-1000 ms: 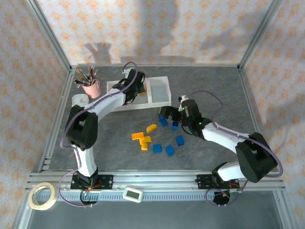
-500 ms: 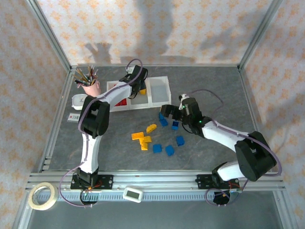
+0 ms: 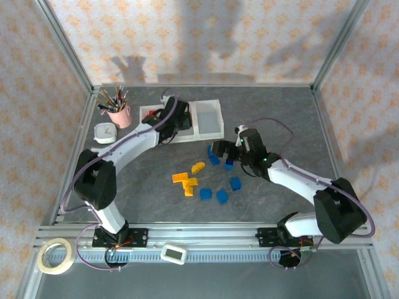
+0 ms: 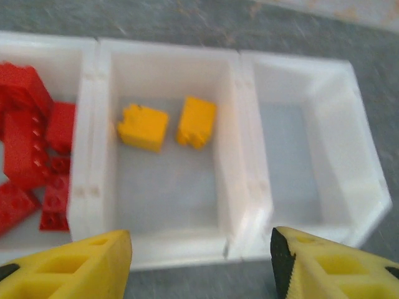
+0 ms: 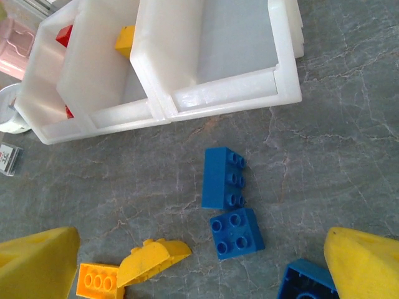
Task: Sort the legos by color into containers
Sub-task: Pick up the lego from the center of the table.
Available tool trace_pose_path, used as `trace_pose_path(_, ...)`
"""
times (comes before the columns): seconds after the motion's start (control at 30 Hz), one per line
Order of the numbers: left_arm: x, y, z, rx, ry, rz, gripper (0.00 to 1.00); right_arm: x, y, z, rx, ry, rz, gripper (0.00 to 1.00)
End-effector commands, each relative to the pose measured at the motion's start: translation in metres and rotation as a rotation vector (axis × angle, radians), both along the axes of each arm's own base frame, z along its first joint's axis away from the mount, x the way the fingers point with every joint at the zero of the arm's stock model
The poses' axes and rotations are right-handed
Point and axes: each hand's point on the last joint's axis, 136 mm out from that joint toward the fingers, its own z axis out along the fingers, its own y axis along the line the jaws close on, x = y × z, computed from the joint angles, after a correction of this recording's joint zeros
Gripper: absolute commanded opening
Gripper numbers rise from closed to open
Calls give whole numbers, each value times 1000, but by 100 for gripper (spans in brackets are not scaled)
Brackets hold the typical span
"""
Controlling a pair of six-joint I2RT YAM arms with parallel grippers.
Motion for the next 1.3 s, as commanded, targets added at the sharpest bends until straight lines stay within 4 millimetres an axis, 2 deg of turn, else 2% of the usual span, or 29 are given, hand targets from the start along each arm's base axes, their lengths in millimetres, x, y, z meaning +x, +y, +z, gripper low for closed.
trace_pose_path(0.0, -36, -18, -18, 3, 58, -97, 63, -17, -10, -11, -18, 56, -1, 100)
trace_pose_path(0.17, -89, -52, -37, -39, 90, -301, 66, -34, -19, -25, -25, 91, -5, 100)
trace_pose_path(0.33, -114, -61, -62, -20, 135, -363, 67, -49, -22, -39, -5, 127, 6, 100)
trace_pose_path(0.37, -118, -64, -68, -13, 146, -374, 68, -52, -21, -34, 17, 115, 12, 100)
trace_pose_path(0.43, -122, -70, -78, 12, 163, -394, 70, -58, -20, -38, 36, 122, 26, 100)
trace_pose_path(0.57, -124, -76, -94, 59, 183, -421, 71, -65, -20, -44, 58, 119, 38, 100)
trace_pose_path(0.67, -118, -70, -107, 109, 197, -388, 71, -67, -22, -49, 58, 123, 29, 100)
trace_pose_path(0.9, -107, -72, -126, 160, 211, -374, 71, -66, -23, -49, 60, 115, 25, 100)
trace_pose_path(1.27, -101, -79, -143, 159, 227, -375, 54, -64, -26, -46, 41, 99, 17, 100)
